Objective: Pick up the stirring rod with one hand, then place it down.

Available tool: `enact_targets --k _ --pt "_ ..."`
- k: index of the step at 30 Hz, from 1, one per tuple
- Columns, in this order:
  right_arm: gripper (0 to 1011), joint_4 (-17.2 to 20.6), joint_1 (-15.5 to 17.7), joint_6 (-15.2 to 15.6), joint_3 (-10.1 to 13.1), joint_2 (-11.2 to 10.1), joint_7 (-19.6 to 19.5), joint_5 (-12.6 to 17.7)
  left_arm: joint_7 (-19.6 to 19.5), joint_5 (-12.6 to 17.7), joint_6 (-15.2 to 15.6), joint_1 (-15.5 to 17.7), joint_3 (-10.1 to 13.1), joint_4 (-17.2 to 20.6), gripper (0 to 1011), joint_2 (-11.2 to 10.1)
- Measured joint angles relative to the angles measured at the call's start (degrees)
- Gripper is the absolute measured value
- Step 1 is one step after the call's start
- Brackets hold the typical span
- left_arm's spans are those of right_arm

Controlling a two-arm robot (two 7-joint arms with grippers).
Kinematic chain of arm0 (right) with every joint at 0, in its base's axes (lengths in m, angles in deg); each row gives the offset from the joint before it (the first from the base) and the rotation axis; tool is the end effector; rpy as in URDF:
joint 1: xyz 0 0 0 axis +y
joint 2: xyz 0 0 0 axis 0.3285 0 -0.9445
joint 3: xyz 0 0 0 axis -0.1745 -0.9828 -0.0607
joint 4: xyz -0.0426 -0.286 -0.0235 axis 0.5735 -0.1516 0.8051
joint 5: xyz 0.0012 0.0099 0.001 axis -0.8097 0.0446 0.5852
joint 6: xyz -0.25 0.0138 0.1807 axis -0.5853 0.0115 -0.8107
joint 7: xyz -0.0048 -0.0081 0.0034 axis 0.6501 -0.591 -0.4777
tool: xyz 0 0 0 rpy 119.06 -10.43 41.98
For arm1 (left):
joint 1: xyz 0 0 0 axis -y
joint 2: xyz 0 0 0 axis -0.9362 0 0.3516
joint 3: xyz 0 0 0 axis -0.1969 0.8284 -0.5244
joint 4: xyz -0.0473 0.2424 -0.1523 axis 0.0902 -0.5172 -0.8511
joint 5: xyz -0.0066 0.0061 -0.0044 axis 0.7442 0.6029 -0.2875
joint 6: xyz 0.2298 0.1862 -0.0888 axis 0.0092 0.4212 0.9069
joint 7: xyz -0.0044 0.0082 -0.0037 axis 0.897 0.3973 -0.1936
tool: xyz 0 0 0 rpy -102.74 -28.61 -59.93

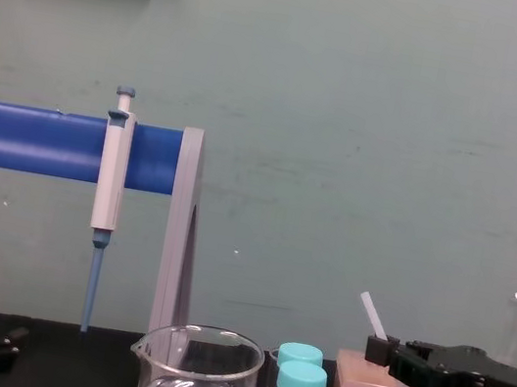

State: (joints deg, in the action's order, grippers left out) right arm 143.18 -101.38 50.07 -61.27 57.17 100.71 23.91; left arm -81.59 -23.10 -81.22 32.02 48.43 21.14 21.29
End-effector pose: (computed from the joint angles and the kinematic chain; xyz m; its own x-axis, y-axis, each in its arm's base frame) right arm 0.4552 -0.0672 -0.2919 0.7991 -0.5989 -0.0524 0.5973 0.8008 -0.0452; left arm 0.3582 0.0827 -0.3022 0.2925 0.8802 0.3737 -0.9552 0.2875 0.0704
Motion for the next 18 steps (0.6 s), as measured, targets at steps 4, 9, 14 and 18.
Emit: enact_targets --k 4,9,14,18 --pt "68 0.00 0.00 0.00 0.00 0.00 0.00 0.00 0.00 0.00 0.00 0.00 0.00 0.00 1000 0.00" --pt "68 0.00 0.00 0.00 0.00 0.00 0.00 0.00 0.00 0.00 0.00 0.00 0.00 0.00 1000 0.00" --pt "68 0.00 0.00 0.00 0.00 0.00 0.00 0.00 0.00 0.00 0.00 0.00 0.00 0.00 1000 0.00" --pt "67 1.13 0.77 -1.71 0.63 -0.18 -1.57 -0.19 0.00 0.00 0.00 0.00 0.00 0.00 1000 0.00"
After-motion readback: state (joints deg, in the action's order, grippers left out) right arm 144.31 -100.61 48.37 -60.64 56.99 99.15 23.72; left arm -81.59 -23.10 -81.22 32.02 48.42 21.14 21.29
